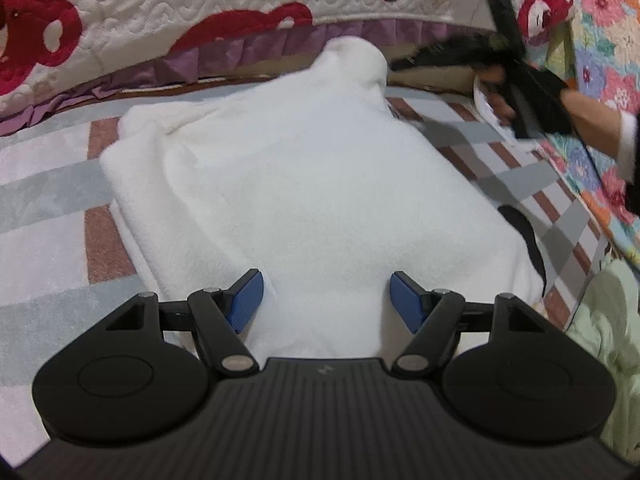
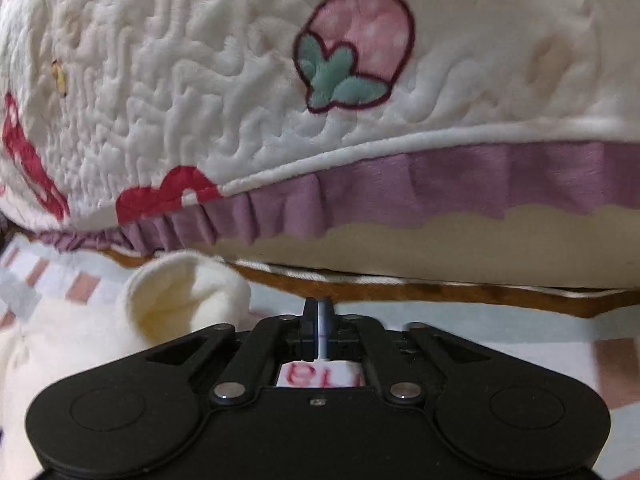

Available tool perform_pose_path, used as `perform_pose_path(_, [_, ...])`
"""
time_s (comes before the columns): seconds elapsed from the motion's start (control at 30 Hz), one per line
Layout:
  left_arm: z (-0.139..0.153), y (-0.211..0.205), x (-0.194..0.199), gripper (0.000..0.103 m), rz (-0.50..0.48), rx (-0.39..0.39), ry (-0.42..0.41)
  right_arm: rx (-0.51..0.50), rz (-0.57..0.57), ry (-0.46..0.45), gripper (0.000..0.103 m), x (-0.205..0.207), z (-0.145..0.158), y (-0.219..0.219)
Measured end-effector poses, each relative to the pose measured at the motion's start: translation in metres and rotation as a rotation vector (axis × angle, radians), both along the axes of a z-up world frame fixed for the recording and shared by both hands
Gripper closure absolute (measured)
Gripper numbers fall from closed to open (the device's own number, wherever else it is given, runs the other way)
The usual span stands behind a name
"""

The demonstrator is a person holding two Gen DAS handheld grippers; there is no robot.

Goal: Fold clothes

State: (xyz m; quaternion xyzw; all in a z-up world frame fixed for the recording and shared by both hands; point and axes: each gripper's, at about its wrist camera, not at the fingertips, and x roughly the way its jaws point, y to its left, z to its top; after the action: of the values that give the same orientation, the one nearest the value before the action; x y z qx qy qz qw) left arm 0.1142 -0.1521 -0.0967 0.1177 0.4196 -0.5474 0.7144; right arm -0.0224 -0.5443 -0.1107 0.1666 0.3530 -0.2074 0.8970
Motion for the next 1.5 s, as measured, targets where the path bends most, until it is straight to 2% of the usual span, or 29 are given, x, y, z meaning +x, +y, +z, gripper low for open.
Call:
perform_pose_path(0.03, [0.002,0.004,0.005,0.033,0.04,-0.004,-0.005,0.018,0.02,-0.003,0.084,-0.01,0.0,0.006])
perform_pose_path(0.07, [0.003,0.008,0.01,0.033,0.079,-0.009,-0.01,0.063,0.024,-0.021,0.059,-0.021,-0.002,0.012])
perform_pose_path(0.1, [0.005,0.014,0.017,0.033,0.129,-0.024,0.003,0.108,0.027,-0.04,0.047,-0.032,-0.005,0.017])
perform_pose_path(0.13, [0.007,0.022,0.025,0.033,0.186,-0.048,0.029,0.154,0.029,-0.059,0.04,-0.043,-0.008,0.023])
perform_pose_path(0.2, [0.009,0.036,0.039,0.033,0.286,-0.071,0.067,0.293,0.004,-0.122,0.039,-0.064,-0.02,0.032])
perform_pose_path(0.3, [0.006,0.054,0.057,0.031,0.392,-0.052,0.099,0.527,-0.045,-0.195,0.037,-0.087,-0.039,0.05])
perform_pose_path(0.4, [-0.004,0.069,0.073,0.031,0.402,-0.084,0.271,0.687,-0.06,-0.23,0.036,-0.098,-0.053,0.068])
perform_pose_path(0.5, [-0.021,0.066,0.074,0.031,0.375,-0.058,0.403,0.728,-0.014,-0.176,0.034,-0.094,-0.062,0.084])
perform_pose_path(0.7, [-0.055,0.053,0.056,0.034,0.32,-0.036,0.539,0.774,0.004,-0.163,0.032,-0.093,-0.064,0.09])
perform_pose_path(0.77, [-0.054,0.047,0.045,0.047,0.3,-0.028,0.504,0.824,0.033,-0.12,0.032,-0.094,-0.063,0.1])
perform_pose_path(0.83, [-0.048,0.041,0.039,0.05,0.286,-0.013,0.433,0.868,0.062,-0.078,0.029,-0.094,-0.063,0.11])
perform_pose_path(0.9, [-0.047,0.038,0.037,0.049,0.291,-0.002,0.396,0.764,0.09,-0.067,0.028,-0.094,-0.057,0.125])
perform_pose_path(0.97, [-0.046,0.037,0.035,0.036,0.308,0.006,0.35,0.717,0.113,-0.068,0.019,-0.091,-0.058,0.132])
perform_pose_path(1.03, [-0.045,0.037,0.033,0.024,0.329,0.016,0.29,0.748,0.107,-0.066,0.014,-0.084,-0.069,0.129])
perform_pose_path(1.17, [-0.048,0.035,0.033,0.016,0.325,-0.016,0.262,0.826,0.087,-0.099,0.01,-0.075,-0.084,0.125])
perform_pose_path(1.23, [-0.049,0.032,0.037,0.016,0.318,-0.033,0.282,0.856,0.086,-0.127,0.009,-0.072,-0.089,0.122])
perform_pose_path(1.27, [-0.05,0.032,0.039,0.034,0.313,-0.045,0.306,0.864,0.089,-0.142,0.008,-0.071,-0.091,0.12])
perform_pose_path(1.3, [-0.052,0.032,0.041,0.046,0.298,-0.059,0.344,0.832,0.106,-0.149,0.009,-0.071,-0.085,0.124])
perform_pose_path(1.33, [-0.053,0.032,0.042,0.054,0.297,-0.068,0.369,0.8,0.123,-0.155,0.015,-0.071,-0.079,0.127])
perform_pose_path(1.37, [-0.051,0.031,0.041,0.06,0.296,-0.064,0.359,0.768,0.14,-0.161,0.024,-0.071,-0.073,0.13])
perform_pose_path(1.43, [-0.039,0.025,0.03,0.066,0.245,-0.041,0.241,0.703,0.174,-0.173,0.039,-0.07,-0.061,0.136])
perform_pose_path(1.47, [-0.033,0.021,0.022,0.068,0.216,-0.027,0.172,0.671,0.19,-0.179,0.045,-0.07,-0.056,0.139])
perform_pose_path(1.5, [-0.026,0.016,0.014,0.068,0.187,-0.013,0.103,0.639,0.207,-0.185,0.046,-0.07,-0.05,0.142])
